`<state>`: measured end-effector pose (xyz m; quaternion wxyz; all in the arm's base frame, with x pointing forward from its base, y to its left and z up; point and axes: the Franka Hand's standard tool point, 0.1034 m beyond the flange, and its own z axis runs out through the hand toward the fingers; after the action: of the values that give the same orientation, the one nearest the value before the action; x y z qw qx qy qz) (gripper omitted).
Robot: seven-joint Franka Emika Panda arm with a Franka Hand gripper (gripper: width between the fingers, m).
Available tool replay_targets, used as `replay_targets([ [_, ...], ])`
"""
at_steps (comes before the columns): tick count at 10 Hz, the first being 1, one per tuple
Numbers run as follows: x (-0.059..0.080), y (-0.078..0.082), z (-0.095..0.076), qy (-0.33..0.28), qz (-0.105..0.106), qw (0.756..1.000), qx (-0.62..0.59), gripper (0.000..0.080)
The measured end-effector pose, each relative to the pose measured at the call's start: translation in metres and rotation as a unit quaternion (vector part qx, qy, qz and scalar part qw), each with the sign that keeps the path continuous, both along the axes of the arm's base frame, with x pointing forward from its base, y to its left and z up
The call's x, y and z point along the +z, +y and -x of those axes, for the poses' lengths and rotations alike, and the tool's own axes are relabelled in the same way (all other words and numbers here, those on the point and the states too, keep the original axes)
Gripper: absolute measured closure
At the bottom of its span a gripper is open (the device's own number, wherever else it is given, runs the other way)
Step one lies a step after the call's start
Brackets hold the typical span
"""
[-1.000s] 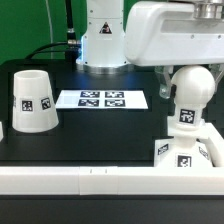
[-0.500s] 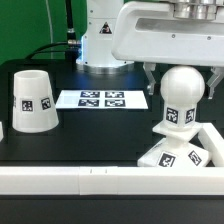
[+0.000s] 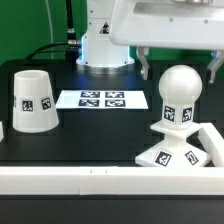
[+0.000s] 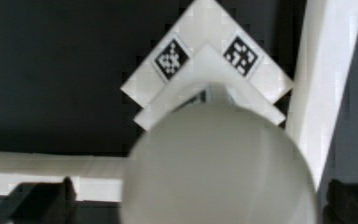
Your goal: Assemble lamp
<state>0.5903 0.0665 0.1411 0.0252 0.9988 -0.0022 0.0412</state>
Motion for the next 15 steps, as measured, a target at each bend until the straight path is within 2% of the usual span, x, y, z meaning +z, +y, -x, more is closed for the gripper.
replay_targets([
  [2,0.02,-0.017,0.019,-0.001,-0.002,1.0,0.015,0.01],
  [3,0.018,-0.026,0.025,0.002,0.002,1.0,0.017,0.01],
  [6,0.016,-0.024,0.025,0.003,0.001,1.0,0.018,0.01],
  [7,0.018,-0.028,0.03,0.005,-0.001,1.0,0.023,0.01],
  [8,0.023,-0.041,0.045,0.008,-0.007,1.0,0.026,0.01],
  [9,0.025,-0.064,0.065,0.014,-0.025,0.999,0.029,0.01],
  [10,0.024,-0.097,0.083,0.019,-0.038,0.998,0.041,0.01],
  [11,0.018,-0.122,0.093,0.021,-0.038,0.998,0.041,0.01],
  [12,0.015,-0.137,0.098,0.023,-0.036,0.999,0.028,0.01],
  [15,0.015,-0.132,0.097,0.023,-0.037,0.999,0.032,0.01],
])
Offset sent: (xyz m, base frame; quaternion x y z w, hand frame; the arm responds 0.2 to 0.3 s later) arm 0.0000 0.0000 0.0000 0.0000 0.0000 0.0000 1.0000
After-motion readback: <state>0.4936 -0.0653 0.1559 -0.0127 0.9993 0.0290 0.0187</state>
